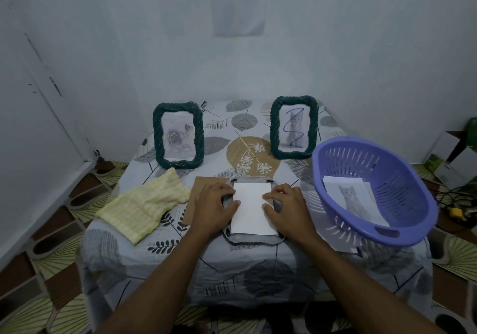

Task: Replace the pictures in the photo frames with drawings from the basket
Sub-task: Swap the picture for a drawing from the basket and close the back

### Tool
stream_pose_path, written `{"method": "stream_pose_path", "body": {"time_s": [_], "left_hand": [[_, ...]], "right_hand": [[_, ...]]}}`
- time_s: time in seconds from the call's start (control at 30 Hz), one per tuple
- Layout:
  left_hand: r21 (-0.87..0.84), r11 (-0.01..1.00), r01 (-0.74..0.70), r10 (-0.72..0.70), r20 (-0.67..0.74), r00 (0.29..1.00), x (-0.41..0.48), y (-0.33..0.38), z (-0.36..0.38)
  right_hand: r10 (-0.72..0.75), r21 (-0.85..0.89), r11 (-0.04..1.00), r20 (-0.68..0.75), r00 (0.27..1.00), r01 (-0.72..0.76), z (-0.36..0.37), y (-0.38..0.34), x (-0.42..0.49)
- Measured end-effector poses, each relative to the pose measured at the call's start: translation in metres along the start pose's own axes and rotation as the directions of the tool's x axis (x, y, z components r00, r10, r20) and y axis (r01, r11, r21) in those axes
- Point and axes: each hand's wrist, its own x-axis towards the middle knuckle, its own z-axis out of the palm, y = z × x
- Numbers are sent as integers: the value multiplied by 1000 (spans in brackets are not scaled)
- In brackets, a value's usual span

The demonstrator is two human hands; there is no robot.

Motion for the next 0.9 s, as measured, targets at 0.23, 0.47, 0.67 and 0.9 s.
{"method": "stream_pose_path", "body": {"time_s": [0.23, 0.47, 0.67, 0.9], "left_hand": [[-106, 994, 13, -34, -199, 979, 7, 7, -19], [316, 914, 255, -246, -69, 967, 2, -19, -36], [299, 881, 367, -379, -20, 925, 12, -21, -36], [-247, 876, 414, -437, -42, 899, 17, -13, -65]], "right_hand": [[44, 244, 969, -14, 999, -39, -6, -1, 4], [74, 232, 970, 23, 997, -78, -10, -3, 5], [54, 197, 979, 10, 998, -55, -10, -2, 4], [58, 208, 977, -47, 997, -47, -7, 1, 5]]}}
